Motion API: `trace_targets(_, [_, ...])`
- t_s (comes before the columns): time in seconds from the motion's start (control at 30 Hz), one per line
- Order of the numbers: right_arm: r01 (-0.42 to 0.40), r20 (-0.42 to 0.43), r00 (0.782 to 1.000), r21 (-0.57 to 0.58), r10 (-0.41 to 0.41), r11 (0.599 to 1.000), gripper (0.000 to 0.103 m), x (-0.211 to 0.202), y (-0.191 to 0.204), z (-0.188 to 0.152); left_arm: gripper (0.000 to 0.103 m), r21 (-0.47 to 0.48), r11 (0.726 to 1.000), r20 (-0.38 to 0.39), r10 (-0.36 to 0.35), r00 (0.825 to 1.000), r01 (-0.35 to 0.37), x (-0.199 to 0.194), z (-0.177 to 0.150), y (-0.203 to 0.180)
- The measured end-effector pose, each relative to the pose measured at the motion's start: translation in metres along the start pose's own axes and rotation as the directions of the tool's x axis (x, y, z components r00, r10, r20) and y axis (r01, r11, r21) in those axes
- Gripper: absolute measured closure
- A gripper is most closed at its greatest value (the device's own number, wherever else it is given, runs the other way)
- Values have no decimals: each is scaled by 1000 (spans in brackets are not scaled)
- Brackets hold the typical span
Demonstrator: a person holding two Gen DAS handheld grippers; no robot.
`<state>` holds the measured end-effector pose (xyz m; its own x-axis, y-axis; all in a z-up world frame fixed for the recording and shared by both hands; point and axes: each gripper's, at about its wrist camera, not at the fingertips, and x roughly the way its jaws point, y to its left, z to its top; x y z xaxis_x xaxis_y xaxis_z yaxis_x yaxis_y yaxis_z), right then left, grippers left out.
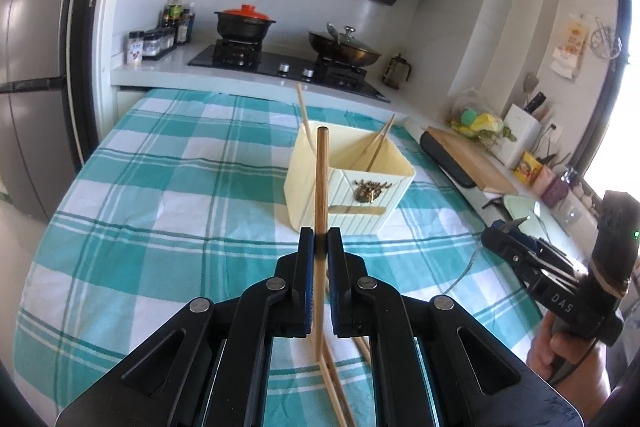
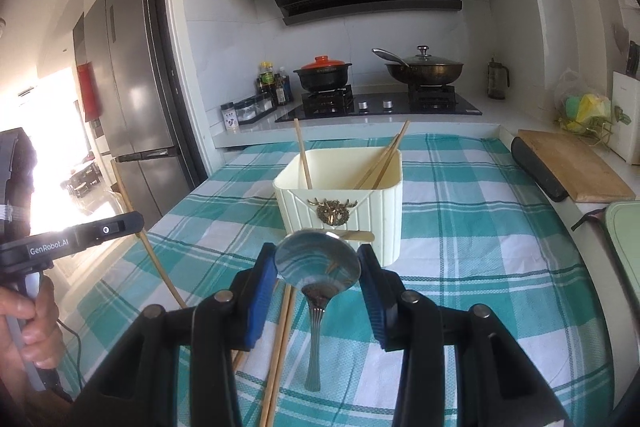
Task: Organize utensils
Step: 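Lift chopstick and spoon over the cream holder and drop both in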
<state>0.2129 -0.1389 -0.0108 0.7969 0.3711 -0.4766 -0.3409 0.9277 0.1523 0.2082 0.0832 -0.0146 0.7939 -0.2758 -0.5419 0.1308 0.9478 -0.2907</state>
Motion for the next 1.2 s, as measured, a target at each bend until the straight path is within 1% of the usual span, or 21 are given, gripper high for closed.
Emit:
trace_targets(0.4, [-3, 51, 999, -54, 6, 999, 62, -15, 1, 30, 99, 3, 999, 24, -34, 999, 34, -7, 21, -5])
trace_targets(0.63, [-7, 75, 997, -68, 12, 998, 62, -20, -2, 53, 99, 12, 998, 46, -58, 997, 58, -11, 43, -8])
trace_targets(0.73, [-11, 85, 996, -67, 16, 998, 62, -21, -5, 65, 99, 20, 997, 64, -73, 995, 72, -13, 56, -11])
trace_targets(0.9, [-22, 99, 995, -67, 29, 998, 62, -15, -10, 91, 99, 50, 995, 106, -95, 990, 90, -15, 88, -21])
trace_targets(1.07, [-21, 132, 991, -79, 31, 997, 62, -5, -12, 130, 99, 92, 993, 160, -94, 983, 80, -11, 123, -33])
trace_targets(1.2, [-11, 159, 987, -86, 25, 996, 62, 9, -14, 160, 99, 100, 992, 183, -95, 979, 77, 4, 150, -39])
